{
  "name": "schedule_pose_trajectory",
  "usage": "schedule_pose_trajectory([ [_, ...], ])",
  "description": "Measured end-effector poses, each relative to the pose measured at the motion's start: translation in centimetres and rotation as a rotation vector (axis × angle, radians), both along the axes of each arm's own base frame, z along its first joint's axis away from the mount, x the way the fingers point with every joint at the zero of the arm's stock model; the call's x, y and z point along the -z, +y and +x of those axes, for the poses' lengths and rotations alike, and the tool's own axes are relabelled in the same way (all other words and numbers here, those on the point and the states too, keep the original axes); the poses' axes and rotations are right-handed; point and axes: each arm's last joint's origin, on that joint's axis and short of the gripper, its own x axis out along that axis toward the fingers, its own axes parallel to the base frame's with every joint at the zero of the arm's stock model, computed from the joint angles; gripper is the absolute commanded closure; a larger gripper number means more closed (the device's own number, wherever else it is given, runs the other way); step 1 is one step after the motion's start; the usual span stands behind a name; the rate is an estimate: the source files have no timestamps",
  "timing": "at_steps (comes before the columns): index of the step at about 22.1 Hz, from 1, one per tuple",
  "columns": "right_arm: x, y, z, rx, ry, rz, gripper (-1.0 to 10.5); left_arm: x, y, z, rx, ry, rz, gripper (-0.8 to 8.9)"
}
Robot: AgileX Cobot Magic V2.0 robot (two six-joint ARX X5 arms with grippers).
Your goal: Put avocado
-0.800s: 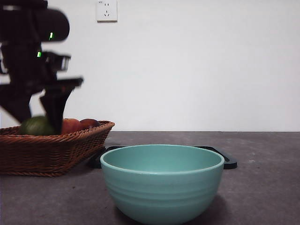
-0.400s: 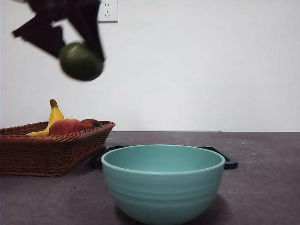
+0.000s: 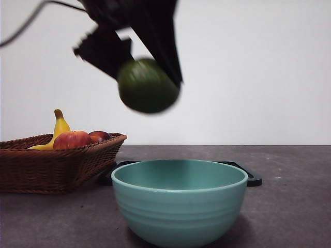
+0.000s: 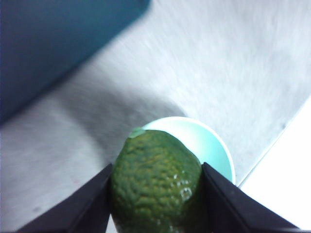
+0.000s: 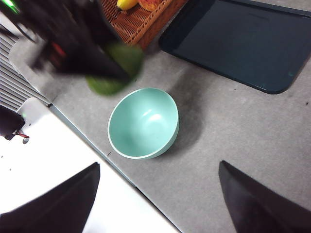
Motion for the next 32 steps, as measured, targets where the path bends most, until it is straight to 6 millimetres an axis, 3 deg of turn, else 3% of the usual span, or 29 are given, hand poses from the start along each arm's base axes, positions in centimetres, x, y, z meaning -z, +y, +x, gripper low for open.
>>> schedule_pose_trajectory([
  [5, 0.0, 0.0, 0.0, 0.000, 0.000, 0.000, 5.5, 4.5, -3.3, 0.1, 0.053, 0.046, 0.110, 6.32],
  [10, 0.0, 0.0, 0.0, 0.000, 0.000, 0.000, 5.5, 7.1, -4.9, 0.0, 0.079, 0.040, 0.181, 6.31],
  [17, 0.0, 0.0, 0.0, 0.000, 0.000, 0.000, 5.5, 8.3, -6.1, -0.8, 0.125, 0.039, 0.197, 6.24],
  [21, 0.0, 0.0, 0.0, 0.000, 0.000, 0.000, 5.5, 8.3, -6.3, -1.1, 0.136, 0.038, 0.197, 5.31],
  [29, 0.0, 0.0, 0.0, 0.000, 0.000, 0.000, 5.5, 8.4, -6.0, -1.2, 0.137, 0.057, 0.224, 5.23],
  [32, 0.0, 0.0, 0.0, 0.000, 0.000, 0.000, 5.5, 8.4, -6.0, -1.2, 0.136, 0.058, 0.224, 4.60],
])
